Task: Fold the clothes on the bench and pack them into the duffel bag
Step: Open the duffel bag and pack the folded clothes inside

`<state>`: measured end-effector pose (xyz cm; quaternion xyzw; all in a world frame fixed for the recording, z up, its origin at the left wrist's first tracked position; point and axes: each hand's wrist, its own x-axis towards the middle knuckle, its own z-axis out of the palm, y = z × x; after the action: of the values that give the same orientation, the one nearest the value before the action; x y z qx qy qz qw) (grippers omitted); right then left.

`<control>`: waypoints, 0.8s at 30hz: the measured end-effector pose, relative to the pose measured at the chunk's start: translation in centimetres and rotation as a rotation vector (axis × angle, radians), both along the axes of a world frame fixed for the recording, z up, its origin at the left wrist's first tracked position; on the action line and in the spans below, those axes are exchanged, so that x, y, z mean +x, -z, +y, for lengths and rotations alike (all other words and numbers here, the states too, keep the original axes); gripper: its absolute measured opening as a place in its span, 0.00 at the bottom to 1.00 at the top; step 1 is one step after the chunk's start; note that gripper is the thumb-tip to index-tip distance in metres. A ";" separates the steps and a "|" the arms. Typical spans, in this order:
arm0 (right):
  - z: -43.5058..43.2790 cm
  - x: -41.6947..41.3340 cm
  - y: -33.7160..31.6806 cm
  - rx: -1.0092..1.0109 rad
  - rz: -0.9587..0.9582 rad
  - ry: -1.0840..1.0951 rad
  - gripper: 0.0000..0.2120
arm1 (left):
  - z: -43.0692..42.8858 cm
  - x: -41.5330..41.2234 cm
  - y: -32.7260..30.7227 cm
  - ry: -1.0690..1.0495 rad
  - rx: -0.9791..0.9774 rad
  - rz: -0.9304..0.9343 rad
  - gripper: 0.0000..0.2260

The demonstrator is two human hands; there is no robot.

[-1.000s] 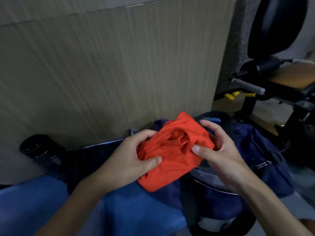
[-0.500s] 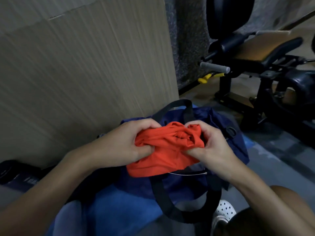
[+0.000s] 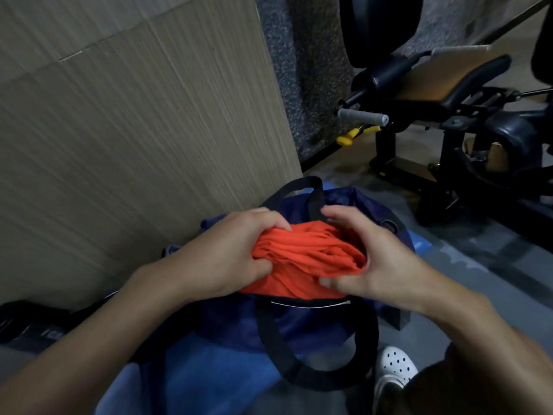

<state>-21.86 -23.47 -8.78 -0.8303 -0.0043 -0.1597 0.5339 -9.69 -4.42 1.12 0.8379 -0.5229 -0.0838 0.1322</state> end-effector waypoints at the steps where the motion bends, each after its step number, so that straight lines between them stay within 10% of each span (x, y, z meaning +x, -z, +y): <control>1: 0.3 -0.2 -0.3 -0.094 0.050 -0.029 0.51 | -0.4 -0.1 -0.1 0.026 0.042 -0.008 0.20; 4: 1.8 0.1 -0.1 -0.226 0.125 -0.093 0.58 | -1.4 -0.3 -0.3 0.112 0.138 -0.025 0.21; 9: 1.4 0.4 0.6 -0.124 0.029 -0.070 0.21 | -2.0 -1.0 0.0 0.089 0.071 0.064 0.21; 14: 1.0 -0.1 1.5 0.154 -0.022 0.016 0.09 | -0.9 -0.7 0.6 0.077 -0.003 0.152 0.45; 24: 0.3 -2.1 2.2 0.315 -0.028 0.041 0.22 | -4.5 -0.6 3.8 0.079 -0.313 0.380 0.29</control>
<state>-23.91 -23.18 -10.95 -0.7339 0.0305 -0.1807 0.6541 -10.30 -8.89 -2.66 0.7553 -0.5276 -0.1628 0.3531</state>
